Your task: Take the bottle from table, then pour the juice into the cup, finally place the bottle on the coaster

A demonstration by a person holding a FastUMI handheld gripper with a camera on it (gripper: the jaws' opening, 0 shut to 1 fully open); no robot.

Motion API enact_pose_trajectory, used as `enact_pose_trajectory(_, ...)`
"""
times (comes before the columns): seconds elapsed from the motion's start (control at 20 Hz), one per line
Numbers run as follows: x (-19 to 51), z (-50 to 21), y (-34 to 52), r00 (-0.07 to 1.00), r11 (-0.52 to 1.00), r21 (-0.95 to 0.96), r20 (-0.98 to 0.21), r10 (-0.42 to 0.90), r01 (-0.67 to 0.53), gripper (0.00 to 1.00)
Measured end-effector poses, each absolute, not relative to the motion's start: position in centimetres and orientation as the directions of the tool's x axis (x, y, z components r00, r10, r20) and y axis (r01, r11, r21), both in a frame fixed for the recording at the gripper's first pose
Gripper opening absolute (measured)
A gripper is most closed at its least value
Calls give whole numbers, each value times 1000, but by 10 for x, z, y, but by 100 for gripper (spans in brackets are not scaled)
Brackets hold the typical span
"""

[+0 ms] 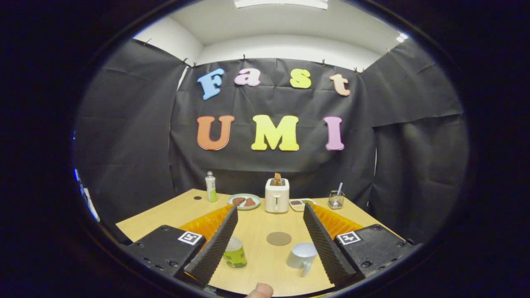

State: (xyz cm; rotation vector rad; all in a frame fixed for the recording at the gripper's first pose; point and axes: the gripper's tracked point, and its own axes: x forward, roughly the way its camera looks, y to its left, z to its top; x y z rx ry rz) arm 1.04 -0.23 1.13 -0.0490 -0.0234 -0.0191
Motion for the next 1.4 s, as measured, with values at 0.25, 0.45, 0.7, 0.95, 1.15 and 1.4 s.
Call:
enact_pose_trajectory(0.25, 13, 4, 14, 1000, 997, -79, 1, -7, 7, 100)
enact_pose_trajectory(0.45, 24, -5, 23, 1000, 997, -76, -18, -3, 1, 100)
enact_pose_trajectory(0.7, 42, -24, 32, 999, 997, -69, -35, -23, 20, 100)
enact_pose_trajectory(0.95, 58, -50, 43, 997, 997, -73, -73, -13, 8, 100)
enact_pose_trajectory(1.15, 67, -68, 54, 997, 997, -81, -76, -18, 11, 100)
enact_pose_trajectory(1.4, 83, -103, 72, 990, 996, -90, -138, 0, -13, 100)
